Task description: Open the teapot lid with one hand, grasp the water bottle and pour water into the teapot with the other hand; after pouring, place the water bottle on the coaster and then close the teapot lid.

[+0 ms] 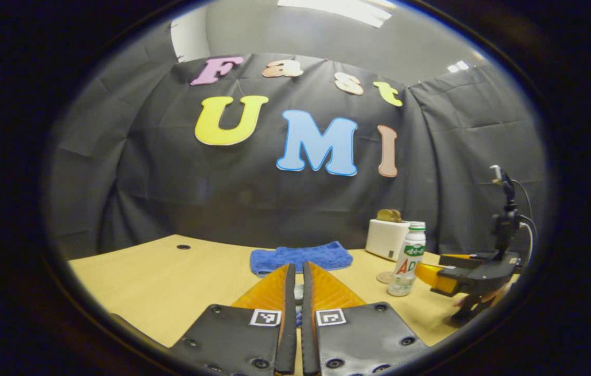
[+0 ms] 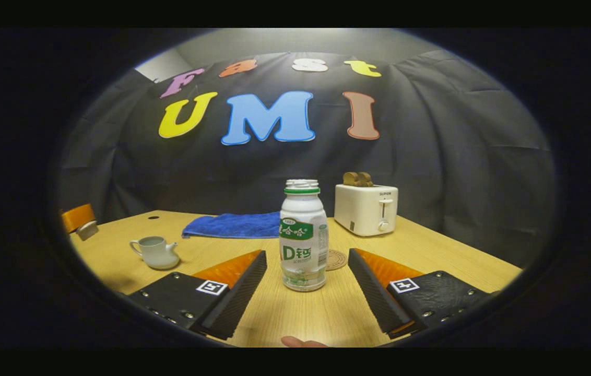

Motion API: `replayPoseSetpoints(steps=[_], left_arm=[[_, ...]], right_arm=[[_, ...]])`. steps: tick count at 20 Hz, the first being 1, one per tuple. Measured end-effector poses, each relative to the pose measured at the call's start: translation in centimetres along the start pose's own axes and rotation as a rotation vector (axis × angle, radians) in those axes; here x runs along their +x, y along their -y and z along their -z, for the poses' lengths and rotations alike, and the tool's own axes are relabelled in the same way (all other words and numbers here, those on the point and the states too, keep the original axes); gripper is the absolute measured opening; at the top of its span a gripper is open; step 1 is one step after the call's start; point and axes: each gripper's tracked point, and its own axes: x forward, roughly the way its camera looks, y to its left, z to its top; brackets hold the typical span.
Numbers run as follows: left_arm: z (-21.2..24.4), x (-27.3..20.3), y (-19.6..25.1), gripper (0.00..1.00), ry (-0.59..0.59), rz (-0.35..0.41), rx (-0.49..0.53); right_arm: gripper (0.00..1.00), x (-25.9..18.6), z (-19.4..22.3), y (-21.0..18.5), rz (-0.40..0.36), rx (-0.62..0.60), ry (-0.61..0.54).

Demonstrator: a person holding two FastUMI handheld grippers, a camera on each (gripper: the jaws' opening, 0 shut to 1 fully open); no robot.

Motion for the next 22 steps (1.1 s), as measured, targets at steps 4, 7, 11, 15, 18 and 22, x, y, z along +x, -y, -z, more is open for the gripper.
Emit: replayPoseSetpoints(steps=[4,7,11,15,18,22], left_arm=[[-1.2,-1.8,1.7,0.14,0.032,0.040,0.014],[-1.6,-2.3,1.7,0.14,0.047,0.040,0.027],[-0.8,-2.6,1.6,0.10,0.024,0.051,-0.008],[-0.2,-3.5,1.4,0.11,0.011,0.063,-0.050],[0.5,-4.9,1.5,0.11,-0.002,0.083,-0.088],[0.9,-5.6,2.0,0.14,-0.012,0.110,-0.100]], right_arm=[[0.97,2.9,0.7,0.0,-0.005,0.013,-0.045],[0.97,4.7,1.4,0.3,0.011,-0.021,-0.069],[0.97,6.2,1.3,0.3,0.028,-0.037,-0.077],[0.97,7.1,1.1,0.3,0.046,-0.055,-0.080],[0.97,7.3,1.1,0.4,0.065,-0.059,-0.075],[0.86,7.7,1.4,0.0,0.046,-0.070,-0.064]])
